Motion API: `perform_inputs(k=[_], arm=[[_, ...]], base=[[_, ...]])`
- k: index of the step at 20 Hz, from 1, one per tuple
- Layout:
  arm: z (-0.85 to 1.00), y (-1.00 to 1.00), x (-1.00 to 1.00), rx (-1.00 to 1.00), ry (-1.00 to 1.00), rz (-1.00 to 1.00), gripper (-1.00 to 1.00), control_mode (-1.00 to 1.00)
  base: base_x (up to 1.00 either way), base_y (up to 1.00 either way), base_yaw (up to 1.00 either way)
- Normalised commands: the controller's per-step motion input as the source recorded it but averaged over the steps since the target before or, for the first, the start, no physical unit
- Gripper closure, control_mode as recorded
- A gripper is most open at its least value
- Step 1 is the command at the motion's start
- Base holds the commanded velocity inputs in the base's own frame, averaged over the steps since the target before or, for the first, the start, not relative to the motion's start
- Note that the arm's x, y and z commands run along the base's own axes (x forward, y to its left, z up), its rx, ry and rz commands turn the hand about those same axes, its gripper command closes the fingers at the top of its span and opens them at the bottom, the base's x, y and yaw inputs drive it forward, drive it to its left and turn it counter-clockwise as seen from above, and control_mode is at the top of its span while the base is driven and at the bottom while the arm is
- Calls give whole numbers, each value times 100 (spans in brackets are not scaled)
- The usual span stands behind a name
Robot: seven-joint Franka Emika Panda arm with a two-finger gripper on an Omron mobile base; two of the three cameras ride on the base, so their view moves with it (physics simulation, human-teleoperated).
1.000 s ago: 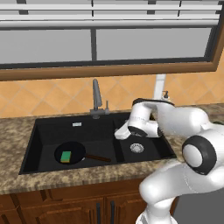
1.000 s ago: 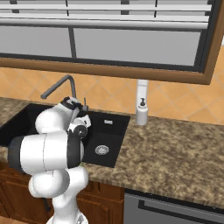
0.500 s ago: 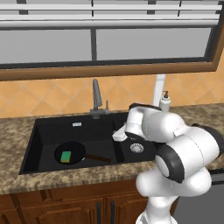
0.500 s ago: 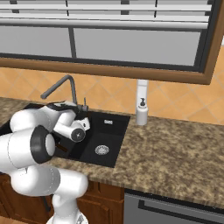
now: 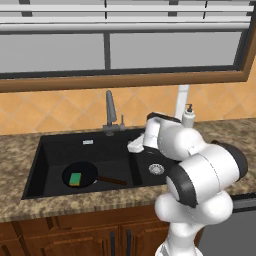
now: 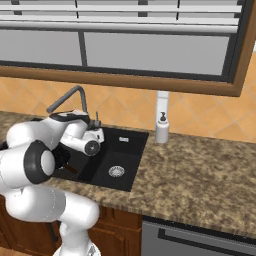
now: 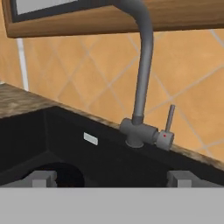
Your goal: Pick the pan and sponge and place them into the sink. Then turn on the water.
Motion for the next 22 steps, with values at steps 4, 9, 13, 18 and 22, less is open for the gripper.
perform_inputs(k=[4, 9, 13, 18, 22], arm=[[4, -16, 24, 19, -1, 0, -100, -100], [1, -3, 21, 18, -3, 0, -100, -100], [5, 0, 43, 13, -3, -1, -100, -100], [2, 0, 32, 9, -4, 0, -100, -100], [0, 0, 19, 3, -4, 0, -100, -100]], base=[[0, 0, 0], [0, 0, 0], [0, 0, 0], [0, 0, 0], [0, 0, 0]])
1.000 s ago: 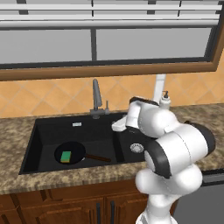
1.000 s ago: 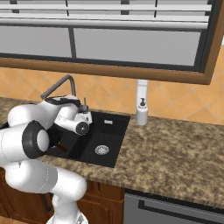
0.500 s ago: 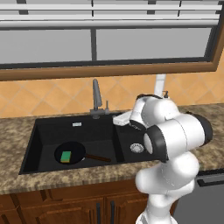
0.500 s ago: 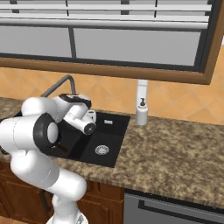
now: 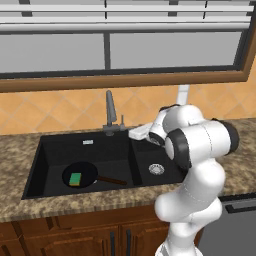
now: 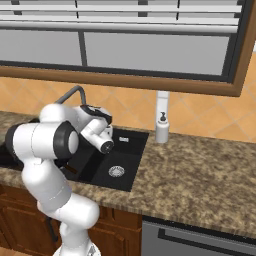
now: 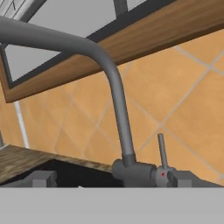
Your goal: Pick the pan and sponge and place them into the sink. Then turn on the water.
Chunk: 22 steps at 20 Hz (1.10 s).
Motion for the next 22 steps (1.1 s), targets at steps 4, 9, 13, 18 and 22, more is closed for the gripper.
perform_inputs(k=[4, 9, 13, 18, 22], arm=[[1, 0, 32, 0, -3, 0, -100, -100], [0, 0, 36, 0, 0, 0, -100, -100], [0, 0, 38, 0, 1, 0, -100, -100], [0, 0, 19, 0, 0, 0, -100, -100], [-6, 1, 9, 0, 0, 0, -100, -100]], base=[[0, 0, 0], [0, 0, 0], [0, 0, 0], [0, 0, 0], [0, 0, 0]])
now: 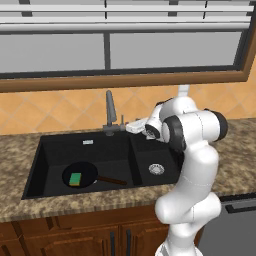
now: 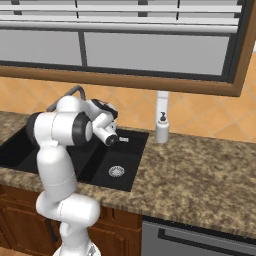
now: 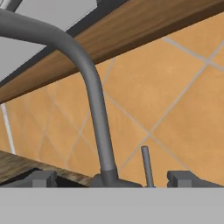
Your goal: Pick the pan and sponge and place them into the sink. Then turn on the water.
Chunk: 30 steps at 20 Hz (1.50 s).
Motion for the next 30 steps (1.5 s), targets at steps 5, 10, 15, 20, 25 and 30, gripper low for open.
perform_inputs(k=[5, 10, 15, 20, 25, 30], arm=[[-7, 10, 6, 0, 0, 0, -100, -100], [-8, 17, 30, -1, 0, -2, -100, -100], [0, 4, 23, 0, 0, 0, -100, -100], [0, 0, 28, 0, 0, 0, -100, -100], [-2, 0, 21, 0, 0, 0, -100, -100], [-12, 0, 21, 0, 0, 0, -100, -100]], base=[[0, 0, 0], [0, 0, 0], [0, 0, 0], [0, 0, 0], [0, 0, 0], [0, 0, 0]])
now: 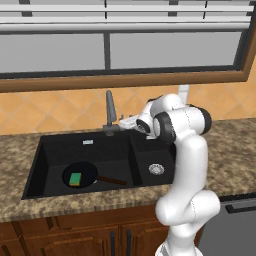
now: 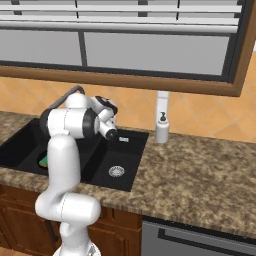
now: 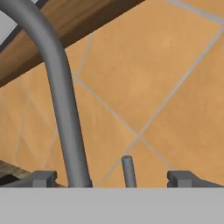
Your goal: Pick the pan and sponge and place them into the sink. Then turn on the water.
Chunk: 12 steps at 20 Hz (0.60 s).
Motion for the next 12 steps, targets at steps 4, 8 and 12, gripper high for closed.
perform_inputs(k=[4, 8, 12], arm=[[-20, 3, 25, 0, 0, 0, -100, -100], [-20, 2, 31, 0, -1, 0, -100, -100], [-18, 5, 34, 0, -3, 0, -100, -100]], base=[[0, 0, 0], [0, 0, 0], [0, 0, 0]])
